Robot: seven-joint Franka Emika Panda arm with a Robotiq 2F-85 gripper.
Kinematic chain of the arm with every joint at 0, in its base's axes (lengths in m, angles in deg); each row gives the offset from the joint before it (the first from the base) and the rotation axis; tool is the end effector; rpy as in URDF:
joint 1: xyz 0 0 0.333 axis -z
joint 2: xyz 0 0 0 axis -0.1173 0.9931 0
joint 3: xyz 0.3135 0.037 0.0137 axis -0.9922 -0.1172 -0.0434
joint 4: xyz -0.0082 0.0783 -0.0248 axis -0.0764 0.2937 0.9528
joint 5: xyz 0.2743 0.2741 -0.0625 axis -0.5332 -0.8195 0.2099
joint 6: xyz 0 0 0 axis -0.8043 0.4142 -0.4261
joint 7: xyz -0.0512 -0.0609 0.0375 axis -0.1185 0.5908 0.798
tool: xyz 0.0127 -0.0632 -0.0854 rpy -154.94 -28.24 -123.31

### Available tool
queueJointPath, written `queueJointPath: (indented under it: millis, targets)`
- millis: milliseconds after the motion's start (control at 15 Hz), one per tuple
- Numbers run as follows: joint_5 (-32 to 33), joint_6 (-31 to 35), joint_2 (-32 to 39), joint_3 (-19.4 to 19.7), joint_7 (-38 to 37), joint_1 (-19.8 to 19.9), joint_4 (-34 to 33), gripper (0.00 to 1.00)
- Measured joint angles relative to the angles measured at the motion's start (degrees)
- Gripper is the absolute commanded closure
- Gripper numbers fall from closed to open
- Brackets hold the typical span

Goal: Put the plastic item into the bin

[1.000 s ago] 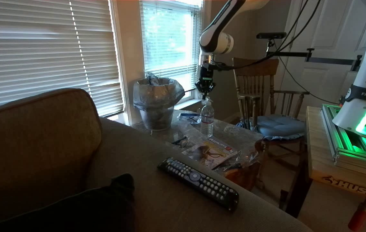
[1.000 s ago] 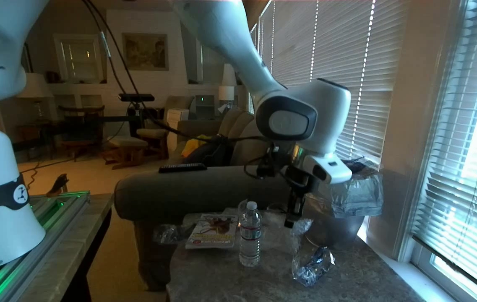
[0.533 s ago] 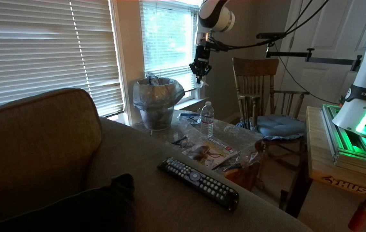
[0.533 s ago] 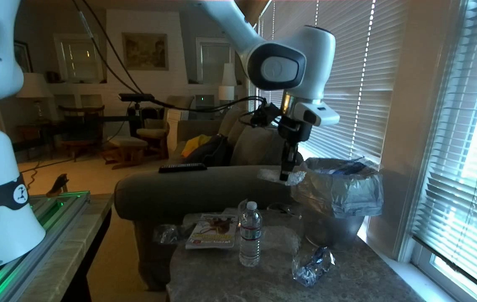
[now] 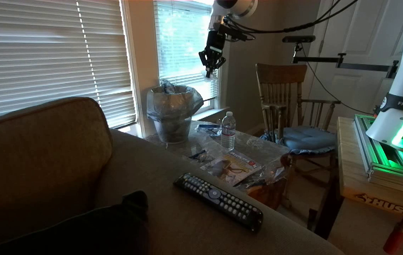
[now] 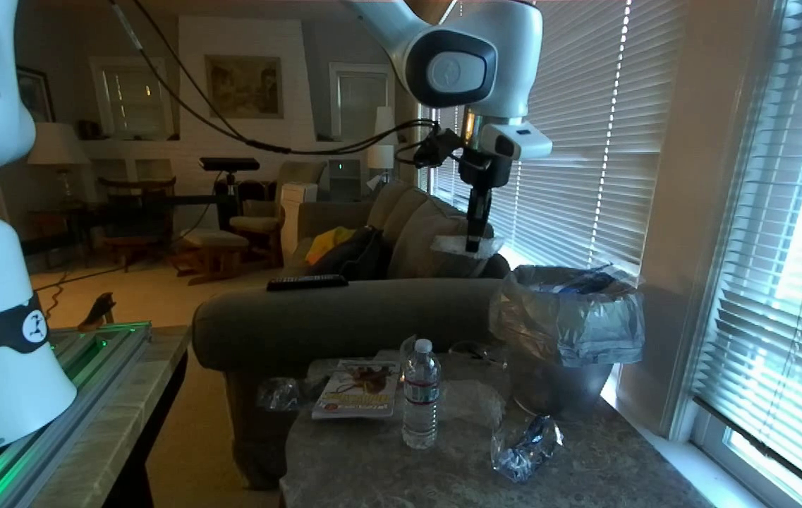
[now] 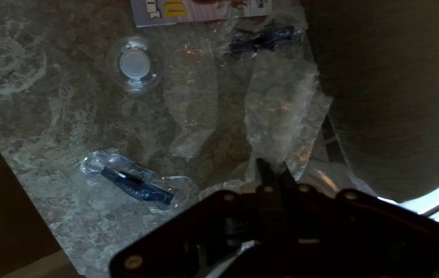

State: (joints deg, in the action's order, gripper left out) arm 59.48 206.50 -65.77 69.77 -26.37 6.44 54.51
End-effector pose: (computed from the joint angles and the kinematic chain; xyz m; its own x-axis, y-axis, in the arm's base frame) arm 0.6393 0.0387 0.3220 0.8837 -0.4638 -0.0630 -0.4640 -0.8503 -0.2482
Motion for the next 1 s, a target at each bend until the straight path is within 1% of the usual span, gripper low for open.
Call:
queueJointPath:
  millis: [267,467,733,1000]
  targets:
    - [-1.98,1.62,0.68,-0.7,-2.57,-1.57,-2.56,0.99]
    - [-2.13,2.39,2.65,-0.71,-5.77,-2.33,-6.62,0.99]
    - [-2.13,3.05,7.46,-0.31,-10.05,-2.43,-14.31,0.99]
    - [-2.13,3.04,14.48,0.66,-13.83,-2.45,-23.58,0.99]
